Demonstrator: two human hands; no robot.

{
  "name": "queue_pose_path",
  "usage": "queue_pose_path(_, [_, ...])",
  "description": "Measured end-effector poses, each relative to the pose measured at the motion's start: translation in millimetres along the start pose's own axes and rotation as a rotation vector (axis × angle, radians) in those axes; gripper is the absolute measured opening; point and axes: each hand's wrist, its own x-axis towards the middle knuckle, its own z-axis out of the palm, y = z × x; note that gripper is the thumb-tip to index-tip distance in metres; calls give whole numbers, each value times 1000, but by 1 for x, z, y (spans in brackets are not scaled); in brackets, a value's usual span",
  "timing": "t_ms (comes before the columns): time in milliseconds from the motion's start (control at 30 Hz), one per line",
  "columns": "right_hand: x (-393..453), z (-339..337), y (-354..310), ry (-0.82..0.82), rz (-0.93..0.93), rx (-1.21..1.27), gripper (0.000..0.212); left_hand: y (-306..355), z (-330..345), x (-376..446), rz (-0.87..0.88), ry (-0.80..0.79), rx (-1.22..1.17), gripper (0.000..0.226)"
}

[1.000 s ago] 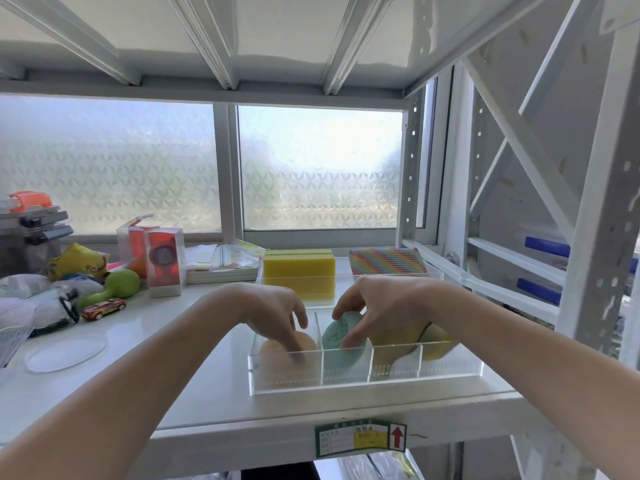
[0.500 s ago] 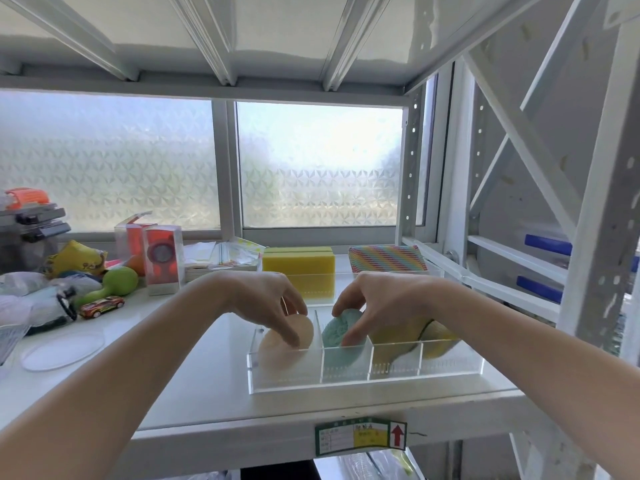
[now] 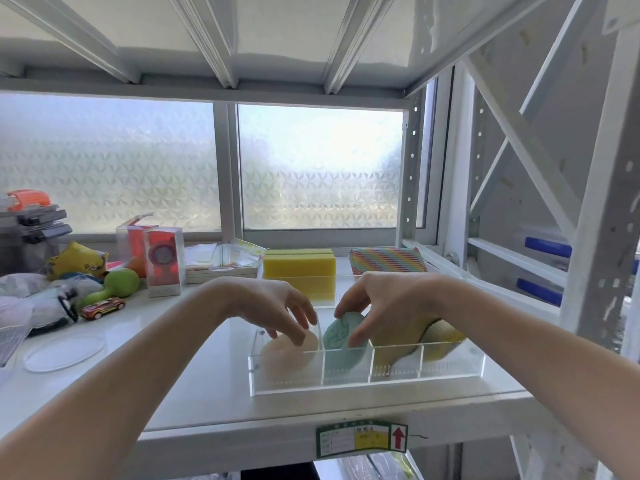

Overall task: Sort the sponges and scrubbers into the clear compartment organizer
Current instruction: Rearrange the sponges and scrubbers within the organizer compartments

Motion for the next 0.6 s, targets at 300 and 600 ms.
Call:
queue_pose_path(300, [1, -2, 2, -38, -3, 9, 53, 8, 4, -1, -36, 70, 61, 40])
queue_pose_path(600, [2, 1, 4, -5, -13, 27, 54, 11, 5, -2, -22, 158, -4, 27])
